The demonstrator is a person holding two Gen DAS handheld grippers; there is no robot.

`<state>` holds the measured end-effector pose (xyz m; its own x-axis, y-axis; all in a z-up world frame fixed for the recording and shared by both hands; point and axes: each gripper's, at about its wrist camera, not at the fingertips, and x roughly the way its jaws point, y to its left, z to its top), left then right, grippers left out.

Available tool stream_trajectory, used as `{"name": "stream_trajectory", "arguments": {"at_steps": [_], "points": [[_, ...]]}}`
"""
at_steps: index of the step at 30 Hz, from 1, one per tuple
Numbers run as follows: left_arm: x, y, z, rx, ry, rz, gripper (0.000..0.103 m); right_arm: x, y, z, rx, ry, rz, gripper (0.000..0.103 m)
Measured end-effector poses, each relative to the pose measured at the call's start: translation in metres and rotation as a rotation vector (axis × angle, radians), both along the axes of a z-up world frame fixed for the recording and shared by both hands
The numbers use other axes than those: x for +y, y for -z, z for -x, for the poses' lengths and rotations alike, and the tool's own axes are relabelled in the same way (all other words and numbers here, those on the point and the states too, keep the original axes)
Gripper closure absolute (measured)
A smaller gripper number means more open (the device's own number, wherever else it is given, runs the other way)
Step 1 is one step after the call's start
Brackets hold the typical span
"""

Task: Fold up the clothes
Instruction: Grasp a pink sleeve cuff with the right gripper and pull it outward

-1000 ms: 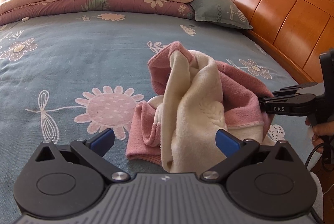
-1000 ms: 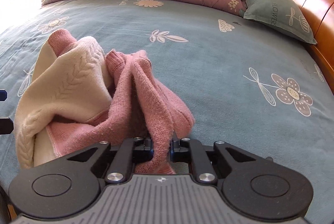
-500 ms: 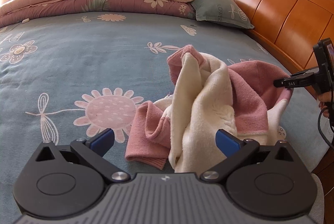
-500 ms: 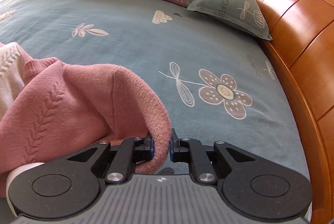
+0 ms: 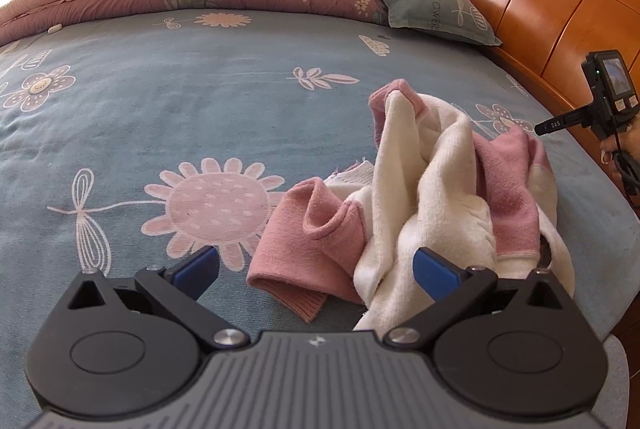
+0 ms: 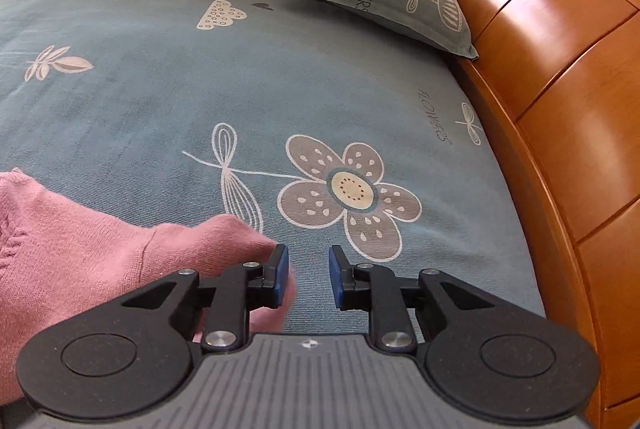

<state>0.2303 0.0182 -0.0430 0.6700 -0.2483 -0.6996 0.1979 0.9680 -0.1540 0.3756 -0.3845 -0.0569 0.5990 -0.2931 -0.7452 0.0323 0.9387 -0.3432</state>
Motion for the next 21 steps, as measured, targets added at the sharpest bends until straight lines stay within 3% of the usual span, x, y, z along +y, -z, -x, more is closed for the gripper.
{"name": "stream_trajectory", "arguments": {"at_steps": [4, 9, 14, 18, 21], "points": [[-0.005, -0.001, 0.004, 0.001, 0.017, -0.002, 0.001, 0.006, -0.005, 0.031, -0.012, -0.028, -0.105, 0.051], [-0.013, -0.006, 0.014, -0.005, 0.039, 0.01, 0.001, 0.026, 0.002, 0.08, 0.046, -0.094, -0.21, 0.039], [-0.022, -0.012, 0.029, -0.01, 0.063, 0.01, 0.001, 0.039, 0.024, 0.12, 0.09, -0.089, -0.244, 0.039], [-0.025, -0.014, 0.039, -0.005, 0.069, 0.012, 0.001, 0.024, 0.043, 0.14, 0.098, -0.008, -0.415, 0.04], [-0.03, -0.014, 0.046, 0.001, 0.08, 0.008, 0.001, 0.021, 0.053, 0.15, 0.07, 0.046, -0.463, 0.04]]}}
